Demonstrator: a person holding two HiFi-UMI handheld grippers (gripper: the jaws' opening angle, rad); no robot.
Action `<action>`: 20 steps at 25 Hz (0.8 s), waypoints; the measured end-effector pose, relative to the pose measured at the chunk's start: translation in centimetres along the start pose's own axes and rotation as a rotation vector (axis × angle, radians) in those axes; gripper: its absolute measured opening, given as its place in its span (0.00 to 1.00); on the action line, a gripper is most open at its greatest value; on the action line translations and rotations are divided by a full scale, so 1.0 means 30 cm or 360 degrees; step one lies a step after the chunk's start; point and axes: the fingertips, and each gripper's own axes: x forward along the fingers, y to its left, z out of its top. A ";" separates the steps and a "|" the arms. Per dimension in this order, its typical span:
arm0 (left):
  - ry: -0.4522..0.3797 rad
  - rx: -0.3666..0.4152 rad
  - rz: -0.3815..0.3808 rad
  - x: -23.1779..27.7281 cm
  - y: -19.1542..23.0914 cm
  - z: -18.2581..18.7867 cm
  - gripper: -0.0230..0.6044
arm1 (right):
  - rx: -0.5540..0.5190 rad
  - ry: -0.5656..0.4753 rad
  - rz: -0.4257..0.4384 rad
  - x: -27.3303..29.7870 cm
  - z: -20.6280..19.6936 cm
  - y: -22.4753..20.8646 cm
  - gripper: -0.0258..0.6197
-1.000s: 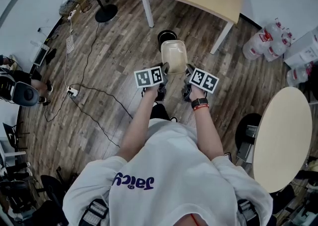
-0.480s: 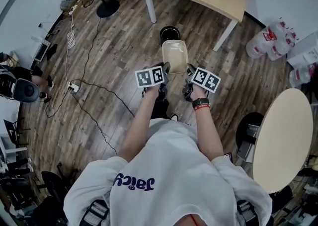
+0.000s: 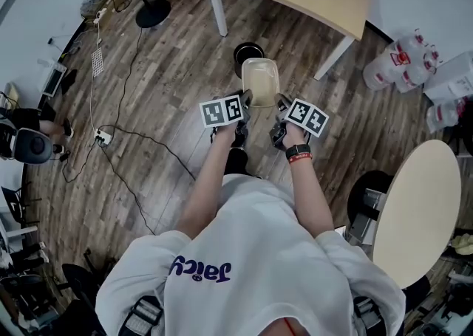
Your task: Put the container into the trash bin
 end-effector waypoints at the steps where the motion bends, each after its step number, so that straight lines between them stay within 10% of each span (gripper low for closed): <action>1: 0.0003 -0.0003 -0.0002 0.015 0.003 0.015 0.21 | 0.0004 0.0003 -0.0010 0.013 0.012 -0.002 0.14; 20: 0.0123 -0.0033 -0.0009 0.222 0.139 0.222 0.21 | 0.0046 0.0023 -0.0071 0.290 0.148 0.013 0.12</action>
